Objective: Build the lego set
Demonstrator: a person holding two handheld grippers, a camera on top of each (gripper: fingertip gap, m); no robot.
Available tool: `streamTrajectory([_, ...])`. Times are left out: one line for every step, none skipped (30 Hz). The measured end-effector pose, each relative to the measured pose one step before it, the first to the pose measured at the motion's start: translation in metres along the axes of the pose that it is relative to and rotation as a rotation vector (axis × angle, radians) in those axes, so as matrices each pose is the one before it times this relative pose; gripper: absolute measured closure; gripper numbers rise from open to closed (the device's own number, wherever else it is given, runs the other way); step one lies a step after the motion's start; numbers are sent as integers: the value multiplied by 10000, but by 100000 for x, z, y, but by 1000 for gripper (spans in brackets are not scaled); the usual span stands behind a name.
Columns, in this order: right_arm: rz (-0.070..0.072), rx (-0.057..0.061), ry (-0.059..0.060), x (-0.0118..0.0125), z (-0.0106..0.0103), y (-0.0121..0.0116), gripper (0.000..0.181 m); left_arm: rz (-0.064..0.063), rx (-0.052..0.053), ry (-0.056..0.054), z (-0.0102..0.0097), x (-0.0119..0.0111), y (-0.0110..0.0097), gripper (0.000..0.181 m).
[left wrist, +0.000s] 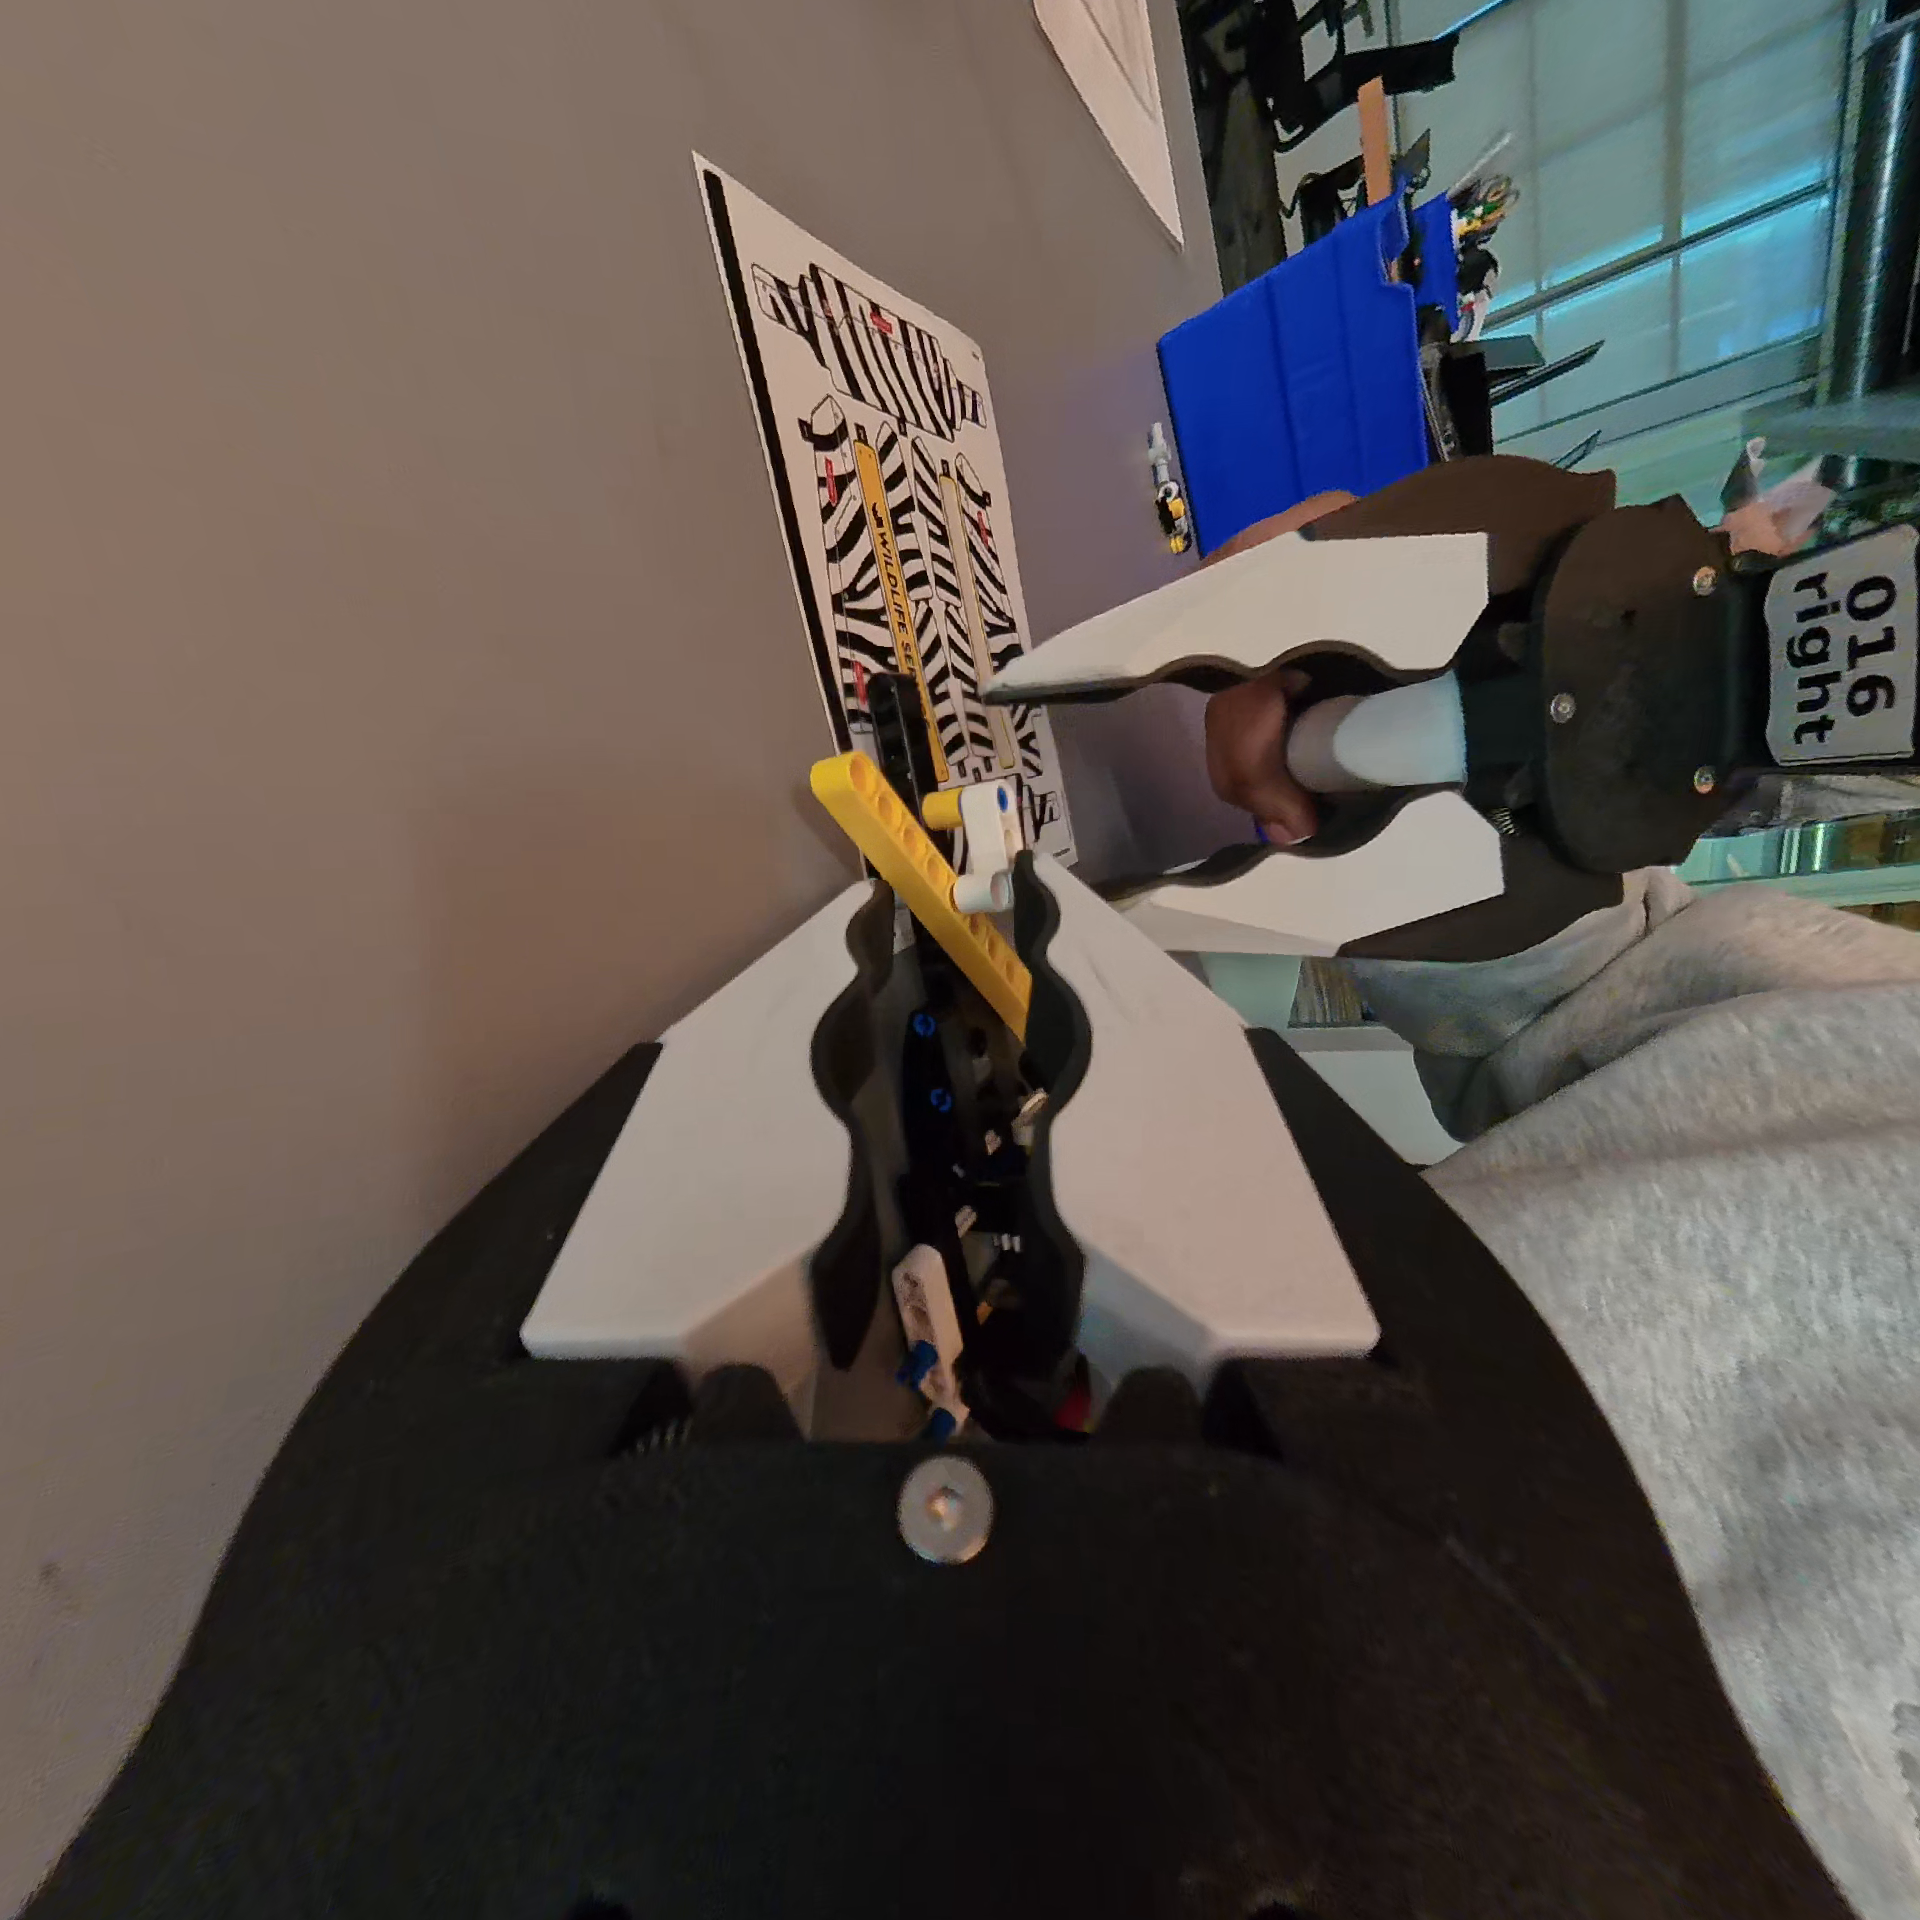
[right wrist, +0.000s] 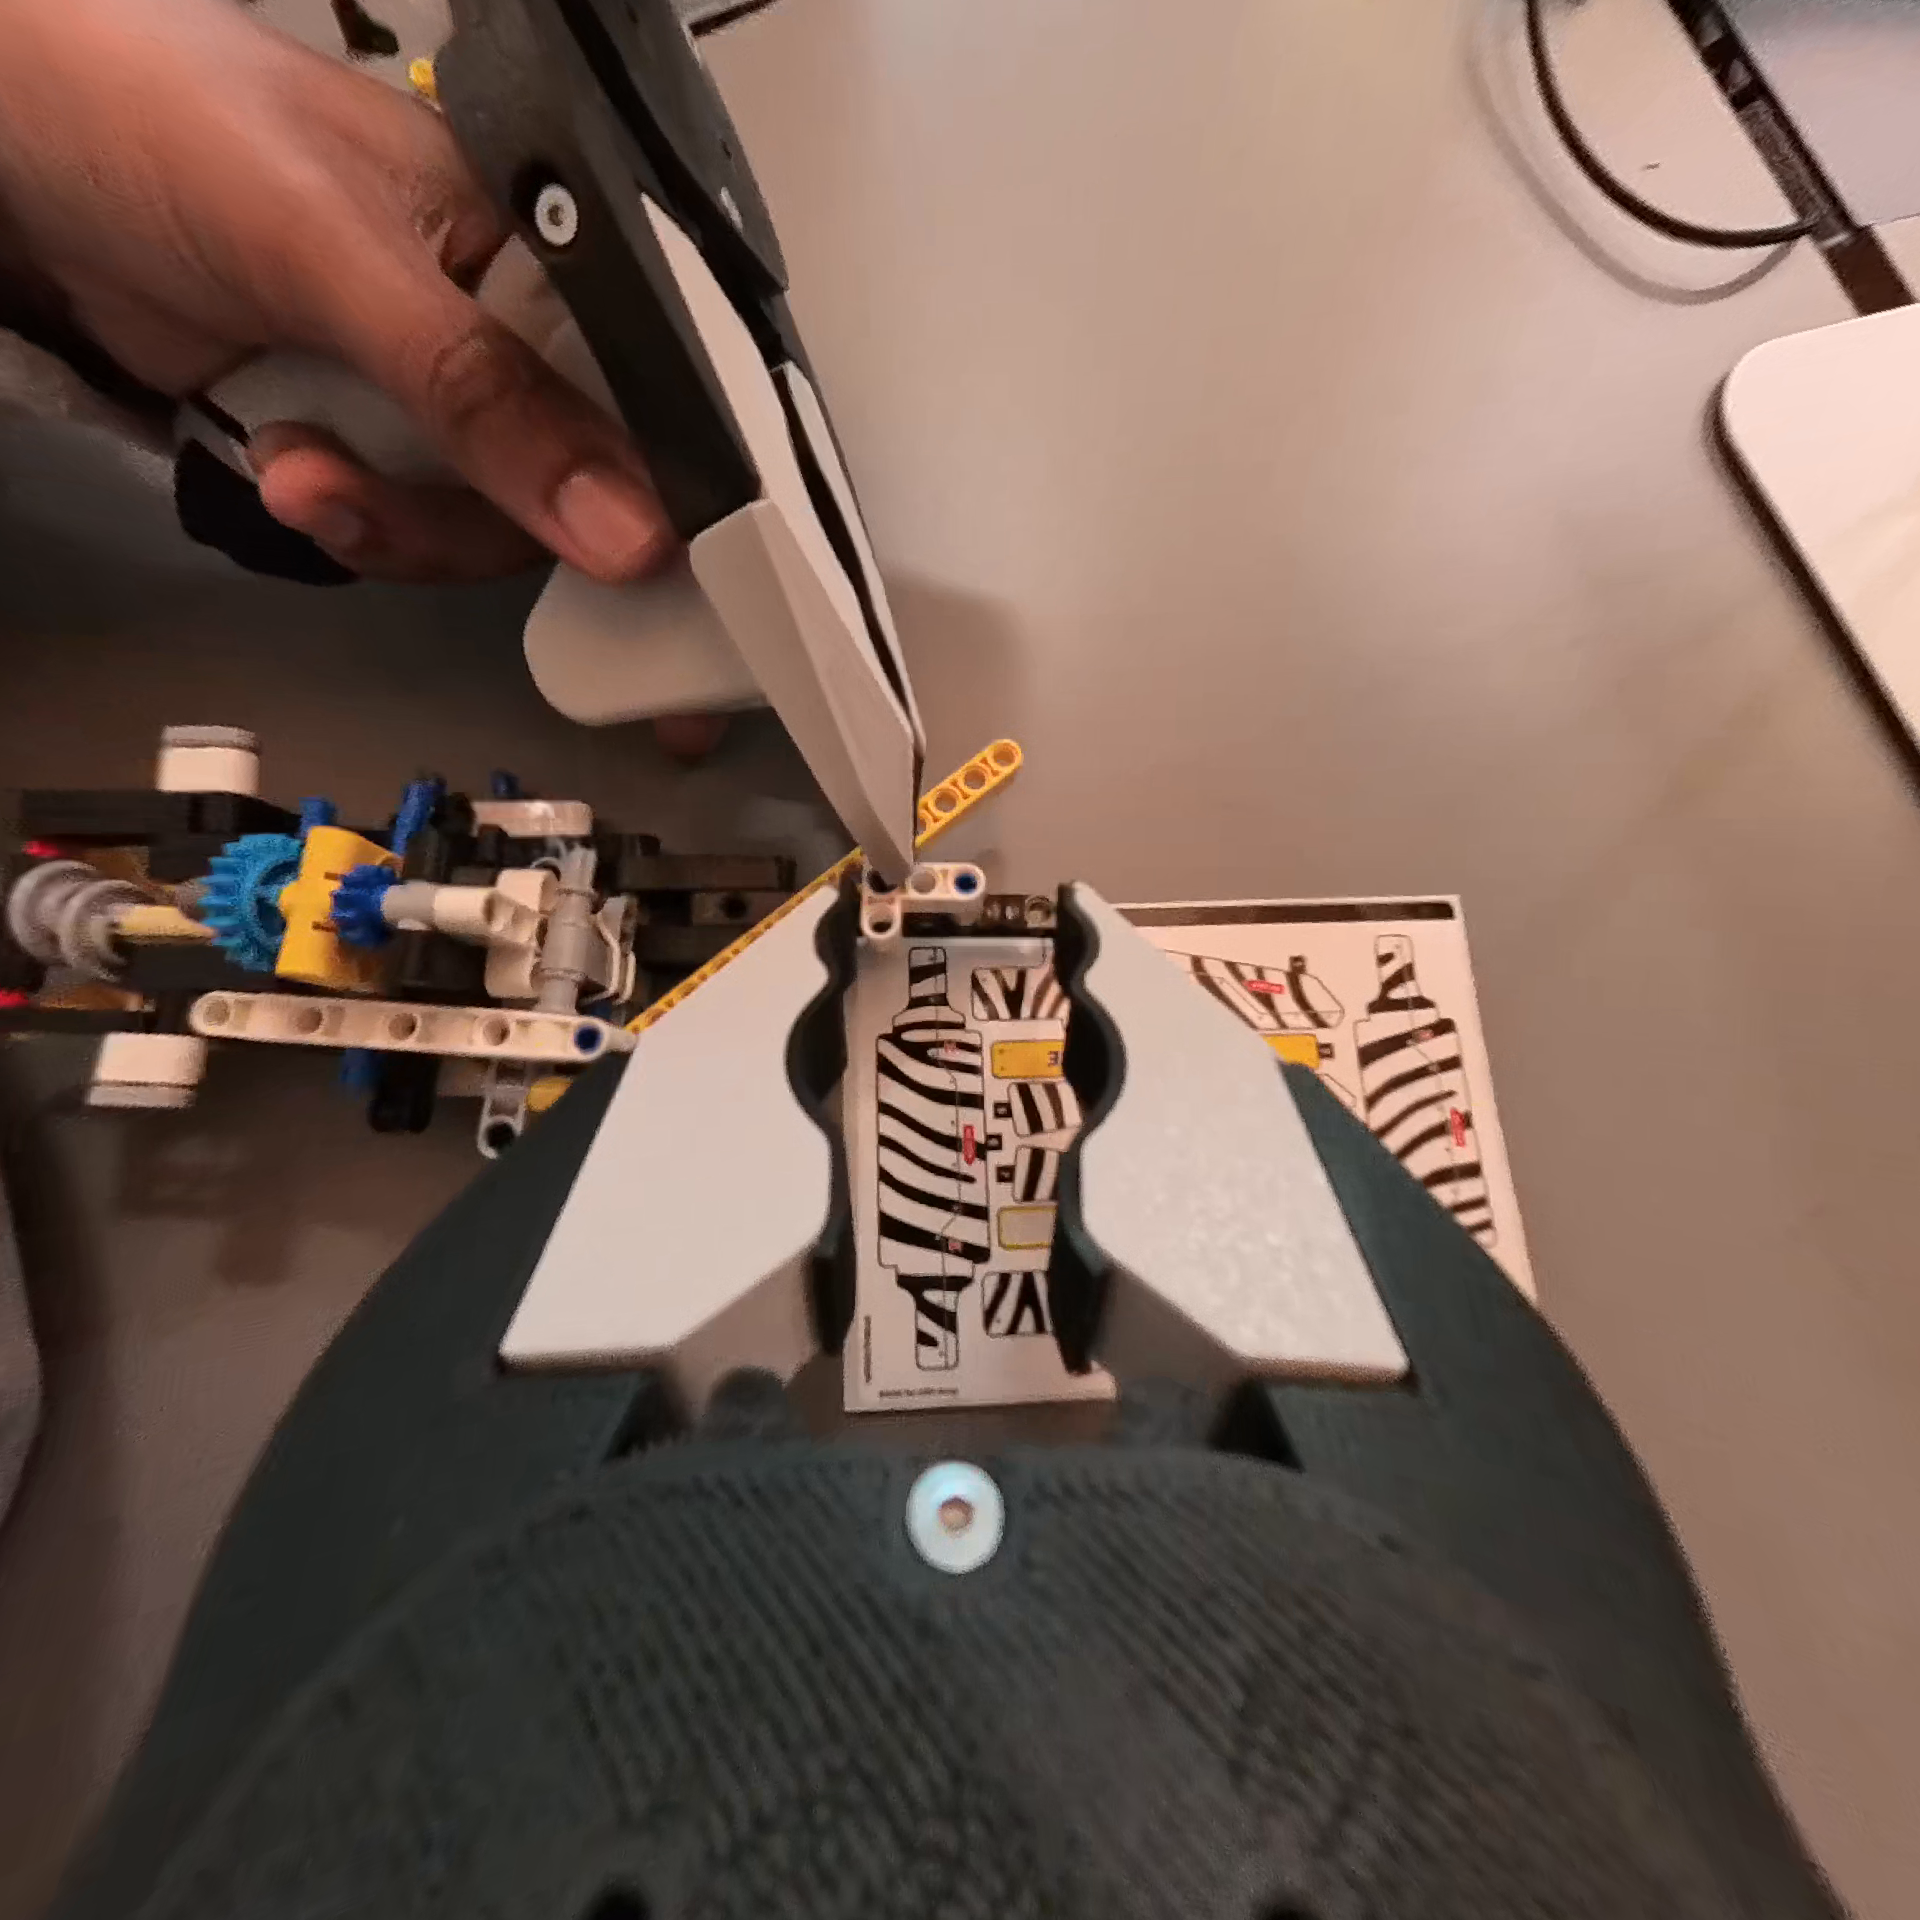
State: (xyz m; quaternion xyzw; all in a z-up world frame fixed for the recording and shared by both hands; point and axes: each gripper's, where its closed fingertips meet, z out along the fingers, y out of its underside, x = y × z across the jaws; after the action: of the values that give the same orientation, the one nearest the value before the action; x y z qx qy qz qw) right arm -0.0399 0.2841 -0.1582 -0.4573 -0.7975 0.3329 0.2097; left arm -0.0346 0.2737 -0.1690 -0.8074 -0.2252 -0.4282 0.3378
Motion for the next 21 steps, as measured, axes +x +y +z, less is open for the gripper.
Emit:
streamTrajectory([153, 101, -27, -33, -217, -72, 144, -34, 77, 17, -93, 43, -91, 157])
streamTrajectory([205, 74, -61, -62, -174, -29, 145, -51, 91, -17, -152, -28, -118, 154])
streamTrajectory([219, 104, -68, -64, -159, -33, 145, -20, 94, -2, -213, -14, -101, 152])
streamTrajectory([216, 126, -58, -37, -136, -52, 145, -25, 92, -21, -250, -44, -83, 151])
streamTrajectory([202, 137, -49, -21, -121, -68, 146, -26, 80, -21, -241, -83, -67, 151])
streamTrajectory([188, 136, -20, 18, -86, -91, 147, -28, 45, -12, -194, -88, -1, 154])
streamTrajectory([163, 103, -45, 3, -33, -64, 148, -37, 1, -14, -107, -102, 57, 157])
streamTrajectory([130, 45, -59, -21, 48, -18, 148, -23, -24, -13, -23, -124, 87, 158])
streamTrajectory([85, 31, -38, -2, 93, 0, 149, -17, -39, 27, 62, -43, 102, 158])
streamTrajectory([41, 26, -29, -25, 128, -15, 148, -32, -31, 90, 79, 98, 64, 159])
streamTrajectory([11, 8, -26, -46, 147, -21, 148, -11, -4, 48, 83, 94, -15, 158])
streamTrajectory([-9, -16, 1, -15, 155, 9, 148, 42, -3, -39, 89, 7, -16, 159])
streamTrajectory([-32, -55, 23, 16, 142, 67, 149, 71, -27, -93, 94, -54, 18, 159])
streamTrajectory([-48, -84, 42, 42, 124, 118, 150, 47, -18, -68, 94, -24, 12, 160])
streamTrajectory([-63, -108, 32, 30, 107, 176, 151, 20, -14, -22, 80, 30, 11, 160])
streamTrajectory([-66, -128, -1, -33, 113, 227, 154, 3, -21, 5, 51, 32, 18, 161])
streamTrajectory([-61, -91, -50, -125, 101, 183, 156, -12, -12, 25, 14, 15, 7, 161])
streamTrajectory([-37, -54, 3, -105, 104, 142, 158, -37, -13, 38, -5, 8, 12, 161])
streamTrajectory([-95, 18, 81, 2, 43, 23, 158, -37, -9, 43, -7, 5, 16, 162])
streamTrajectory([-106, -16, 55, -1, -3, 18, 158, -9, -21, 34, -6, 18, 19, 162])
streamTrajectory([-76, -49, 17, -5, -14, 31, 158, 4, -21, 15, 17, 17, 19, 163])
